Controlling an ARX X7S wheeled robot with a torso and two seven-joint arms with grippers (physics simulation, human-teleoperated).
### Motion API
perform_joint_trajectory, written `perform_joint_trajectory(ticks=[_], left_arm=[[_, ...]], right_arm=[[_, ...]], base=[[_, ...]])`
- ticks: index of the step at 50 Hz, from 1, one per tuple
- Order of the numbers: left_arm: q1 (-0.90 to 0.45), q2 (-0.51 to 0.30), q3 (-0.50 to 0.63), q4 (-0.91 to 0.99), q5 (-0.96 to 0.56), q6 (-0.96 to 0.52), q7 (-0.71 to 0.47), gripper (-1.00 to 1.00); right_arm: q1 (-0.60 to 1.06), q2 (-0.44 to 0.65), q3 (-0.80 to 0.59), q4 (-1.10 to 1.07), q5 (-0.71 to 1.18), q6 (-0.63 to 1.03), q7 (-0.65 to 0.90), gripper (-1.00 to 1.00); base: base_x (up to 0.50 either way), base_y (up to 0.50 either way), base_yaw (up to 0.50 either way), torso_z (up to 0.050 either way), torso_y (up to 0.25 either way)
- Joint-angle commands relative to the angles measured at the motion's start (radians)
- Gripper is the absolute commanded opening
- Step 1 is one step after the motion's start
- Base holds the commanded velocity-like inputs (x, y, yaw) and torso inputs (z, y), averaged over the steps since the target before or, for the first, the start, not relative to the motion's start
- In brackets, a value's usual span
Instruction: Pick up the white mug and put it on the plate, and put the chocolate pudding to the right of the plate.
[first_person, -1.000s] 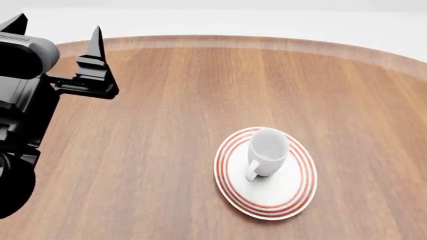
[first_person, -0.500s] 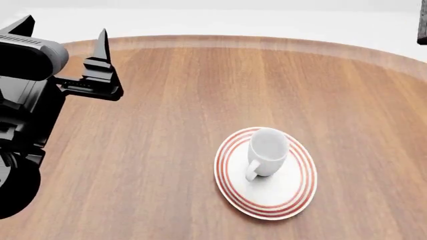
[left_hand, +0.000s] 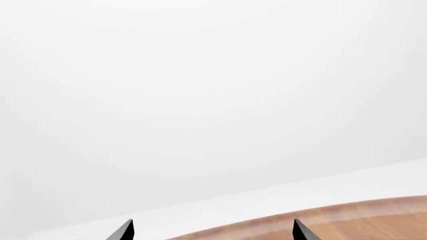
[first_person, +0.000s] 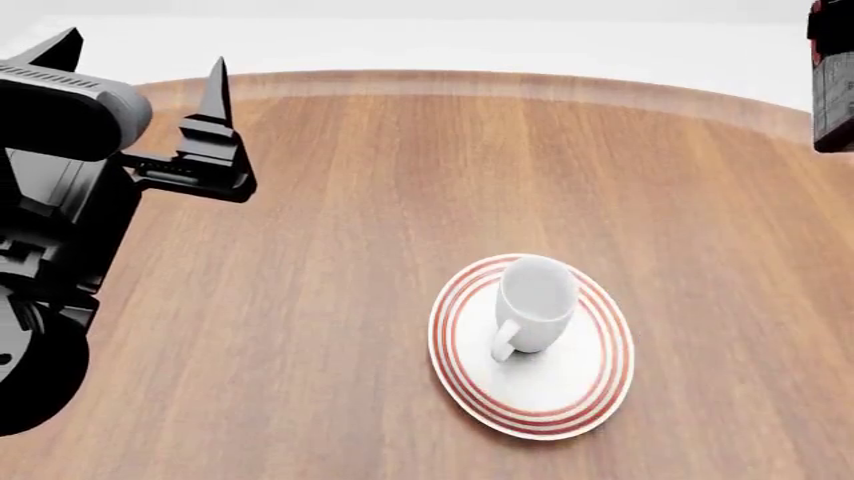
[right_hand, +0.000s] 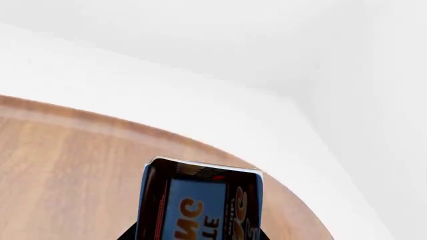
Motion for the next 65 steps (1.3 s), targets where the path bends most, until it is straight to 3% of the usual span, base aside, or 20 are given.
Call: perform_joint_trajectory(ticks=[1, 19, 65], left_arm=[[-0.001, 0.023, -0.023, 0.003, 0.016, -0.013, 0.025, 1.0], [0.01, 0.026, -0.024, -0.001, 0.023, -0.007, 0.029, 1.0], [0.02, 0.036, -0.024, 0.006, 0.03, -0.016, 0.033, 1.0]], right_arm=[[-0.014, -0.04, -0.081, 0.027, -0.072, 0.023, -0.145, -1.0], [-0.117, 0.025, -0.178, -0.088, -0.073, 0.061, -0.219, -1.0], [-0.332, 0.044, -0.03, -0.085, 0.087, 0.032, -0.127, -1.0]], base=[[0.0, 0.0, 0.0, 0.0, 0.0], [0.0, 0.0, 0.0, 0.0, 0.0], [0.0, 0.0, 0.0, 0.0, 0.0]])
